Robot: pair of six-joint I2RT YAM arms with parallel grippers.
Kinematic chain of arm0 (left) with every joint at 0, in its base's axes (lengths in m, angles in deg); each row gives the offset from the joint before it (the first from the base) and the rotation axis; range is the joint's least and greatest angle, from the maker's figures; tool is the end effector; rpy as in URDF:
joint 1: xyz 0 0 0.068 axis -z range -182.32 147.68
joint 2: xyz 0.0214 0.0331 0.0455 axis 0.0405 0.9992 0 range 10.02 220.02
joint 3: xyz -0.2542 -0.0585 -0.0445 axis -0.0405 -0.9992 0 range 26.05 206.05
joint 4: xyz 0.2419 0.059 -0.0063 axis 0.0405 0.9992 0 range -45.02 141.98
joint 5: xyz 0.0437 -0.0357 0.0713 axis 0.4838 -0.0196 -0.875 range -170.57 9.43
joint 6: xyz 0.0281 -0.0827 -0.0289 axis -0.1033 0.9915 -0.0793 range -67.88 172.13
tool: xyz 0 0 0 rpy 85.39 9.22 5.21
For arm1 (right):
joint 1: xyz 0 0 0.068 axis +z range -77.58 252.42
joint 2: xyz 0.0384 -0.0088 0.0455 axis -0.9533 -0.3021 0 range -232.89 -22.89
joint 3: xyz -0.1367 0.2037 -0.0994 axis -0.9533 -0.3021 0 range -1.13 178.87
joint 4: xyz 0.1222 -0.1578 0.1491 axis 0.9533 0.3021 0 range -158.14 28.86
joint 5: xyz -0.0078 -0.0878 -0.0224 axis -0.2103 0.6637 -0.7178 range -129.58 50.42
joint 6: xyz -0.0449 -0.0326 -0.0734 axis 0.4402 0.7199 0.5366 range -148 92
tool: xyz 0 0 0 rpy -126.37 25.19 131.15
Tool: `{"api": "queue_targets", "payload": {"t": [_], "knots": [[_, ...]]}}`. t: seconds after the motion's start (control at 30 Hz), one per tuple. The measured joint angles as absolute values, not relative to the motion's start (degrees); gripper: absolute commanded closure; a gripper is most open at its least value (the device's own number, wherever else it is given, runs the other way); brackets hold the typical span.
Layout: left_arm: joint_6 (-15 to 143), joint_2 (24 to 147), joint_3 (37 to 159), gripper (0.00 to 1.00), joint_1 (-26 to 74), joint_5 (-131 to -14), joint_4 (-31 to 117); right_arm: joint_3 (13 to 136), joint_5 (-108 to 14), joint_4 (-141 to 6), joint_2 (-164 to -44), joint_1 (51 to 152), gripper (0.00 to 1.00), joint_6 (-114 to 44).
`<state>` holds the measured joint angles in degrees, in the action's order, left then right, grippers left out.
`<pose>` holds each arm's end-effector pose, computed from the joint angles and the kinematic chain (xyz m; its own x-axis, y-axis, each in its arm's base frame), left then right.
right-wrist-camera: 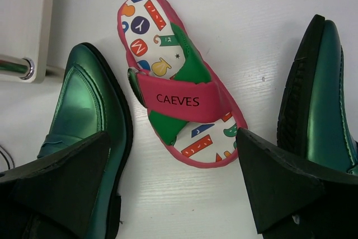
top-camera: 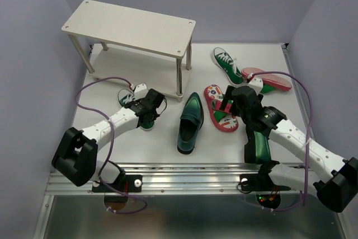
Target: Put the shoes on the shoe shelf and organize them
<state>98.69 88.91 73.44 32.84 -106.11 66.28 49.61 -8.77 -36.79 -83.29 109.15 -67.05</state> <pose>0.2573 -0.1376 0.1760 -0.6702 -0.3294 -0.6651 -0.2622 0.9434 -0.2030 0.2190 0.1107 0.2609 -0.5369 0.2745 -0.7977 0.1730 0.9613 0.2144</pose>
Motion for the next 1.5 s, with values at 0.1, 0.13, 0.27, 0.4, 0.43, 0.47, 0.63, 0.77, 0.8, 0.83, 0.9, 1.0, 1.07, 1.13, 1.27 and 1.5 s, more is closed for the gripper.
{"api": "queue_targets", "payload": {"t": [0.1, 0.13, 0.27, 0.4, 0.43, 0.47, 0.63, 0.77, 0.8, 0.83, 0.9, 1.0, 1.07, 1.13, 1.27, 1.5], "knots": [[98.1, 86.6, 73.5, 1.00, 32.9, -107.0, 69.6, 49.6, -8.7, -36.4, -82.4, 109.1, 0.00, -67.3], [97.8, 85.9, 73.5, 1.00, 32.9, -107.2, 70.9, 49.6, -8.7, -36.3, -81.9, 109.1, 0.00, -67.3], [97.1, 80.9, 73.4, 1.00, 32.8, -108.4, 74.7, 49.4, -8.5, -35.8, -80.2, 109.1, 0.00, -67.5], [96.7, 79.3, 73.7, 1.00, 32.8, -109.4, 77.4, 49.4, -8.4, -35.4, -79.7, 109.1, 0.00, -67.5], [96.1, 79.2, 74.0, 1.00, 32.8, -109.8, 78.2, 49.4, -8.4, -35.3, -79.7, 109.1, 0.00, -67.5], [95.6, 79.1, 74.3, 1.00, 32.8, -110.0, 78.8, 49.4, -8.3, -35.2, -79.7, 109.1, 0.00, -67.5], [89.7, 75.8, 77.6, 1.00, 32.8, -111.8, 80.9, 49.4, -8.0, -35.1, -79.5, 109.1, 0.00, -67.5], [84.0, 71.4, 80.9, 1.00, 32.8, -112.4, 80.9, 49.4, -7.8, -35.1, -79.4, 109.1, 0.00, -67.5], [82.5, 70.7, 81.6, 1.00, 32.9, -112.4, 80.8, 49.4, -7.8, -35.1, -79.4, 109.1, 0.00, -67.5], [80.8, 69.9, 82.2, 1.00, 32.9, -112.6, 80.5, 49.4, -7.7, -35.1, -79.4, 109.1, 0.00, -67.5], [78.8, 69.2, 82.8, 1.00, 32.8, -112.8, 80.0, 49.4, -7.6, -35.1, -79.4, 109.1, 0.00, -67.5], [75.2, 69.2, 83.2, 1.00, 32.8, -112.8, 78.8, 49.4, -7.4, -35.1, -79.4, 109.1, 0.00, -67.5], [73.2, 69.5, 83.2, 1.00, 32.8, -112.6, 77.8, 49.4, -7.4, -35.1, -79.4, 109.1, 0.00, -67.5], [72.3, 70.1, 83.2, 1.00, 32.8, -112.0, 77.1, 49.4, -7.2, -35.1, -79.4, 109.1, 0.00, -67.5], [73.4, 72.1, 82.6, 1.00, 32.8, -111.1, 76.3, 49.4, -7.0, -35.1, -79.4, 109.1, 0.00, -67.5], [83.0, 79.2, 77.8, 0.71, 33.0, -109.2, 77.3, 49.3, -7.0, -35.1, -79.4, 109.1, 0.00, -67.7]]}}
